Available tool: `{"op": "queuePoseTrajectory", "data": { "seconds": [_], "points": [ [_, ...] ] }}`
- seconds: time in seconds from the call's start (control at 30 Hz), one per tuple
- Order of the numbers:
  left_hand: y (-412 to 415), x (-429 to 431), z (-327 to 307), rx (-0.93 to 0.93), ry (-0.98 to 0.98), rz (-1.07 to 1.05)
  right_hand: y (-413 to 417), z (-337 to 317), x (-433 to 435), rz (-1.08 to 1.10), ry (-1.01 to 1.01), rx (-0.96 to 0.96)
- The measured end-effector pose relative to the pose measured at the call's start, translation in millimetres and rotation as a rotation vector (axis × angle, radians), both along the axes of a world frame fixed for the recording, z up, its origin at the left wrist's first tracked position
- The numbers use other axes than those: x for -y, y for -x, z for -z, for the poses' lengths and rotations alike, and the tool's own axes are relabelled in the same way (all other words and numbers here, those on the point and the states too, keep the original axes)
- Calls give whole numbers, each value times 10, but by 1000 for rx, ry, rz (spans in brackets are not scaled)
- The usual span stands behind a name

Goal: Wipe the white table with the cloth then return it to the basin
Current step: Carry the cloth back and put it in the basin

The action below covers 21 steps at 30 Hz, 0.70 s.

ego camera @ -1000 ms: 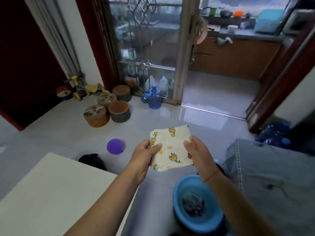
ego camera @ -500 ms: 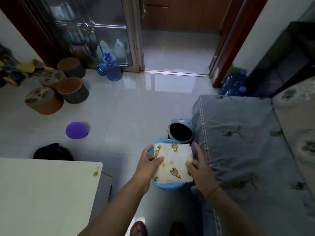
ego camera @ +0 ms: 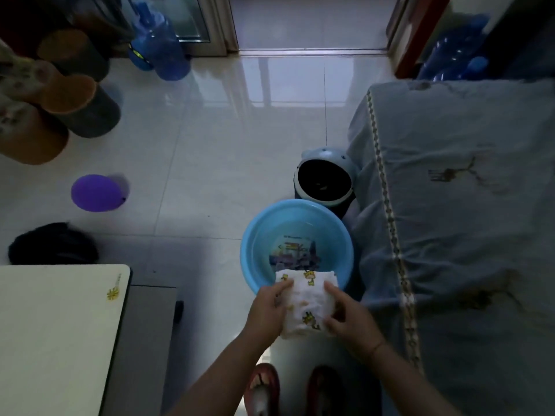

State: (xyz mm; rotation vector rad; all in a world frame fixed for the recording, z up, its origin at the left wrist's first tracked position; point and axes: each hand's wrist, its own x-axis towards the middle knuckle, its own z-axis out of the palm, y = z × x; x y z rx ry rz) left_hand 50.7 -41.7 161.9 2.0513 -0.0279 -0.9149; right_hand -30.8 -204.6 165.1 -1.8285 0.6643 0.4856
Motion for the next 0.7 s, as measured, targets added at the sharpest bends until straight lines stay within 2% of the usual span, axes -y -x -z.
{"op": "queuePoseTrajectory", "data": {
  "seconds": [0.17,0.33,0.43,0.53,0.6,0.7],
  "points": [
    [-27,-30,1104,60,-148,128,8,1084,-152,-93,212,-24],
    [66,-113,1864,122,-217,239,43,1842,-257,-182,346,-49],
    [111,-146,2103,202,-273,337,66,2085,-272,-277,450,-73],
    [142,-137,2189,326,-351,414,51,2143,-287,-363,694,-3],
    [154,-143,2201,430,-459,472,70,2157,-317,-333,844,77],
    [132,-156,2221,524,-559,515,33,2163,-329,-307,940,80]
  ]
}}
